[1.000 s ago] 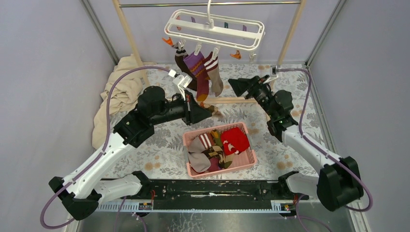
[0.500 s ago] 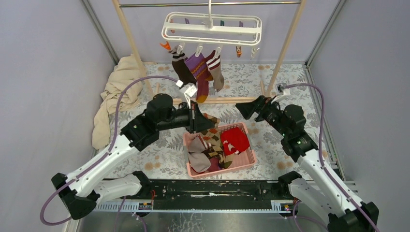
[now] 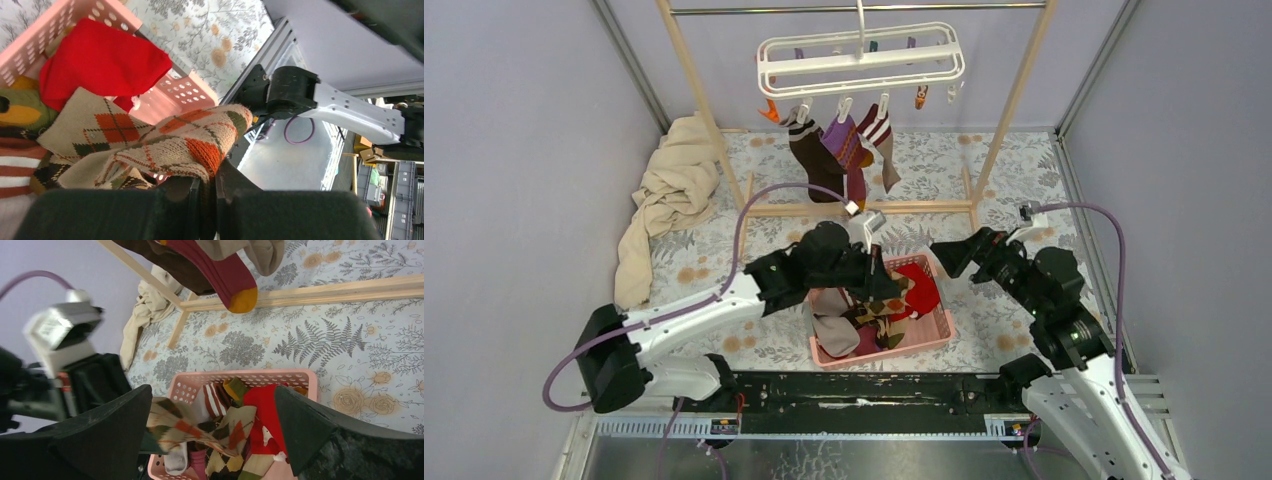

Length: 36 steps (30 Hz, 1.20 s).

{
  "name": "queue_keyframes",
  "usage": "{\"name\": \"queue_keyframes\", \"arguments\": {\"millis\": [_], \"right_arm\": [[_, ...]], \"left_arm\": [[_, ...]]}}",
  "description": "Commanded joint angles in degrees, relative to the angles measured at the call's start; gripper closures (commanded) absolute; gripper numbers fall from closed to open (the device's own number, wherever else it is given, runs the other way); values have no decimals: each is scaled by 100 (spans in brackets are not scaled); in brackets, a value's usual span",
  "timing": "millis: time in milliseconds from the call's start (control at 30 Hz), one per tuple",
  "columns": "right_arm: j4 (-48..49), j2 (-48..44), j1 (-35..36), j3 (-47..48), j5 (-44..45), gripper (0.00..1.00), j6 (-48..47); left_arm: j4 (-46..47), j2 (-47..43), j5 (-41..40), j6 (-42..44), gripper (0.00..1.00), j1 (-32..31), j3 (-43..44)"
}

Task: Remove the socks clipped to the hanger
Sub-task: Place the sock in the bin.

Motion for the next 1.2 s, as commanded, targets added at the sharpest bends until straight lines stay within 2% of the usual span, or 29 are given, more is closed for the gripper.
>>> {"name": "queue_keyframes", "arguments": {"millis": [0, 33, 167, 233, 300, 467, 533, 567, 633, 667, 867, 1167], "right_arm": [[-224, -323, -9, -65, 17, 0, -20], [-244, -351, -13, -106, 2, 0, -23], [-284, -361, -9, -236, -126, 0, 18], [-309, -349, -9, -251, -156, 0, 7], [-379, -343, -10, -230, -146, 0, -29], [-635, -273, -13, -78, -75, 0, -202], [-752, -184, -9, -13, -103, 0, -258], [-799, -136, -9, 6, -139, 0, -293], [-848, -47, -9, 23, -192, 0, -345], [-860, 22, -9, 34, -215, 0, -368], [-910, 348, -9, 92, -332, 0, -563], [-431, 674, -8, -135, -733, 0, -603]], "left_arm": [[854, 359, -381, -259, 98, -252, -219], [930, 462, -428, -307, 95, -297, -281], [1488, 940, -637, -404, 93, -340, -516], [1664, 1259, -679, -333, 89, -340, -381], [1744, 1647, -671, -243, 76, -342, -147], [1533, 2184, -907, 53, 49, -315, 405], [1232, 2242, -991, 237, 42, -305, 656], [1108, 2230, -1035, 316, 35, -309, 760], [786, 2138, -1123, 429, 11, -305, 946], [638, 2050, -1167, 450, 3, -305, 1015], [-97, 1046, -1512, 475, 1, -314, 1029], [-859, -1211, -2300, 359, 1, -313, 129]]}}
